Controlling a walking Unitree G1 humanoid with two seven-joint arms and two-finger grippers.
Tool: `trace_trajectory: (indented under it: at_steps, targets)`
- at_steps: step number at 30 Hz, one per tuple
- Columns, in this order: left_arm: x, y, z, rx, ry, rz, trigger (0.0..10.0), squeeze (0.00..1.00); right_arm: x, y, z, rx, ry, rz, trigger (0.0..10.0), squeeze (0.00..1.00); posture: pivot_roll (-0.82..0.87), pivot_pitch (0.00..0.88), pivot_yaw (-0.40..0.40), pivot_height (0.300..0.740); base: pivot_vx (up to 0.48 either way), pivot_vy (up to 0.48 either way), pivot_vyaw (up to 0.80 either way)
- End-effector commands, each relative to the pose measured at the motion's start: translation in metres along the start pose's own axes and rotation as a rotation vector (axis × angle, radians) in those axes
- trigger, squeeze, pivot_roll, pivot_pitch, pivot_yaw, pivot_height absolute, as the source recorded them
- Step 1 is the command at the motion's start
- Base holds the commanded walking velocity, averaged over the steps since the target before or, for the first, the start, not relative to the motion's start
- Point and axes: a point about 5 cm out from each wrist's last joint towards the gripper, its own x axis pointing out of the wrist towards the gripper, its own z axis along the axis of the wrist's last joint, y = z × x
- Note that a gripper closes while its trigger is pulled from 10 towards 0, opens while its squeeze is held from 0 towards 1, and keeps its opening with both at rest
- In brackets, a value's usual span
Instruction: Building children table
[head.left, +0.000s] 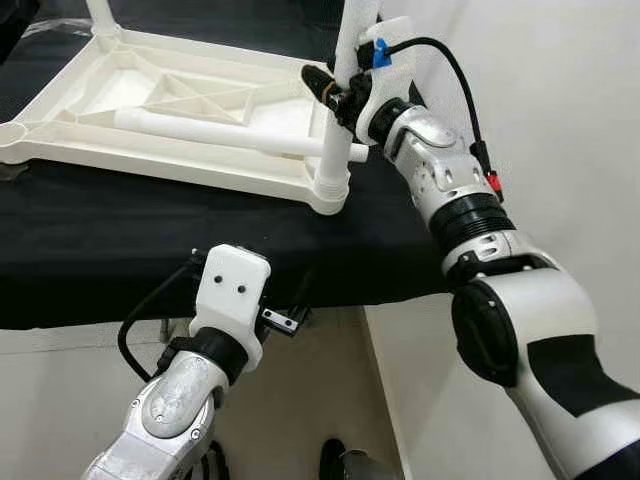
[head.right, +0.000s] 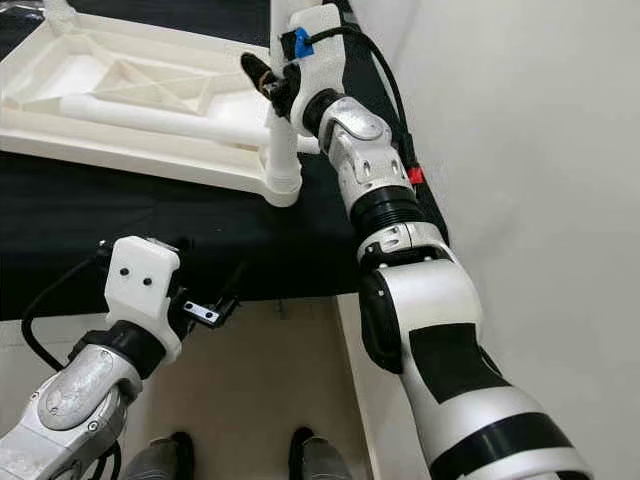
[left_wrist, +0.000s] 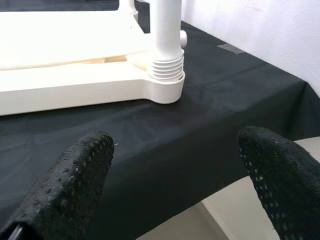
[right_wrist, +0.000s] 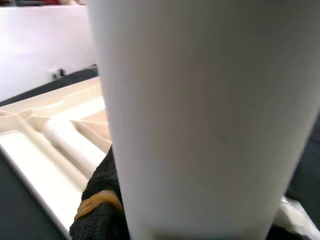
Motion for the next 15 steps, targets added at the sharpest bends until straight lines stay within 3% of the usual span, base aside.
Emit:
trace_trajectory:
  at_steps: [1, 9, 15]
  targets:
    - [-0.0001, 0.0018, -0.0025, 0.011, 0.018, 0.004, 10.0, 0.00, -0.0092, -0.0140, -0.0351, 0.089, 0.140, -0.159, 10.0, 0.00, 0.08, 0.312, -0.131, 0.740, 0.000, 0.000, 0.00]
    - [-0.0002, 0.0061, -0.0025, 0.026, 0.018, 0.015, 10.0, 0.00, -0.0124, -0.0238, -0.0364, 0.109, 0.126, -0.341, 10.0, 0.00, 0.08, 0.308, -0.133, 0.740, 0.000, 0.000, 0.00]
    - [-0.0004, 0.0089, -0.0020, 0.034, 0.016, 0.022, 10.0, 0.00, -0.0107, -0.0188, -0.0351, 0.116, 0.092, -0.323, 10.0, 0.00, 0.09, 0.307, -0.136, 0.740, 0.000, 0.000, 0.00]
